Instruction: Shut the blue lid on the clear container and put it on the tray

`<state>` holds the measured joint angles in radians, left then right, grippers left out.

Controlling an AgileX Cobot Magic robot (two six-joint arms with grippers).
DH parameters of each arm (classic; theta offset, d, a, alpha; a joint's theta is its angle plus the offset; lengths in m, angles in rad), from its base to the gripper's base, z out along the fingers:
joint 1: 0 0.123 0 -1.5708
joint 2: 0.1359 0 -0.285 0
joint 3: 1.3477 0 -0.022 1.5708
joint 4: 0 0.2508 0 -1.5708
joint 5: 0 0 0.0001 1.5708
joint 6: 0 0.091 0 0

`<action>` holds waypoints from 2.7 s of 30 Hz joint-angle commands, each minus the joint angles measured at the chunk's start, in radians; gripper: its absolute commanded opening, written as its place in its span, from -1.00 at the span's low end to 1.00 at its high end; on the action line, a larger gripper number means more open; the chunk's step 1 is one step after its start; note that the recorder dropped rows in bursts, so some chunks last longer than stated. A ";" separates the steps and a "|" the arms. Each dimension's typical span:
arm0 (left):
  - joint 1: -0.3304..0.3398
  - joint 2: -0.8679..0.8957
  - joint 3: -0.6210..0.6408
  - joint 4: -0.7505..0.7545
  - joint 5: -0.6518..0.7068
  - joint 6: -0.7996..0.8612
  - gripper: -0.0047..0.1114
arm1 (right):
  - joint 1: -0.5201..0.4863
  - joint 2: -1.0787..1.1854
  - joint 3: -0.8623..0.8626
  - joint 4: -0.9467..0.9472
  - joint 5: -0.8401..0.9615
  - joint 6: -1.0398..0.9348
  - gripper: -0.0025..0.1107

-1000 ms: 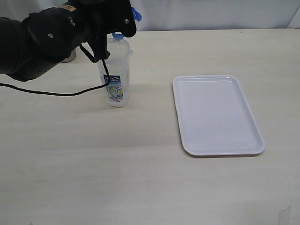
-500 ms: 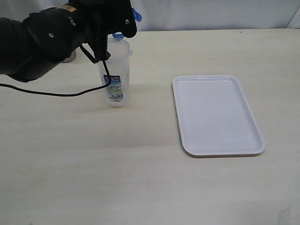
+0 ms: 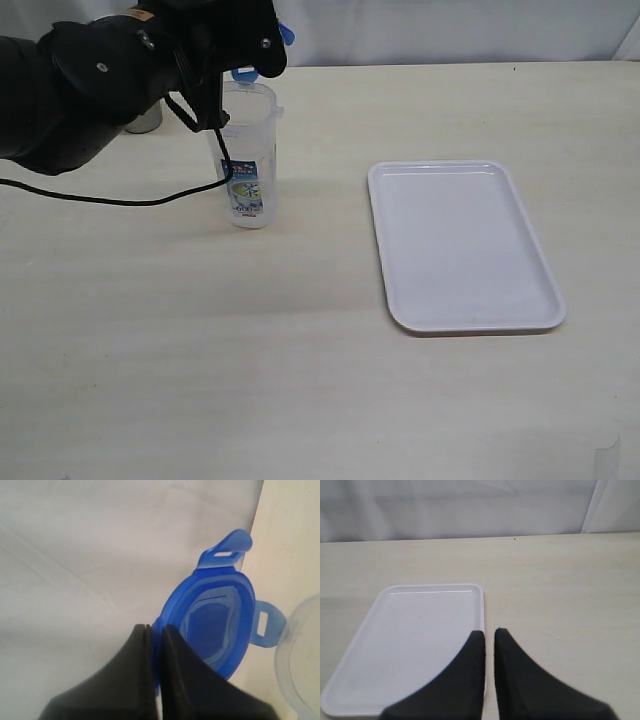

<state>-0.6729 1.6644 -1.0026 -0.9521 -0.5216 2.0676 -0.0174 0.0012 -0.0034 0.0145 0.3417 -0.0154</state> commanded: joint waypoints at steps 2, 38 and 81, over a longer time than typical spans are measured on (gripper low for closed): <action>-0.002 -0.007 0.002 -0.025 -0.027 0.001 -0.92 | -0.003 -0.001 0.003 0.003 0.001 0.000 -0.83; -0.146 0.064 0.002 -0.112 -0.328 0.074 -0.92 | -0.003 -0.001 0.003 0.003 0.001 0.000 -0.83; -0.071 0.188 0.002 -0.085 -0.413 -0.169 -0.92 | -0.003 -0.001 0.003 0.003 0.001 0.000 -0.83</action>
<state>-0.7448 1.8486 -1.0026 -0.9775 -0.9491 1.9317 -0.0174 0.0012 -0.0034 0.0145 0.3417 -0.0154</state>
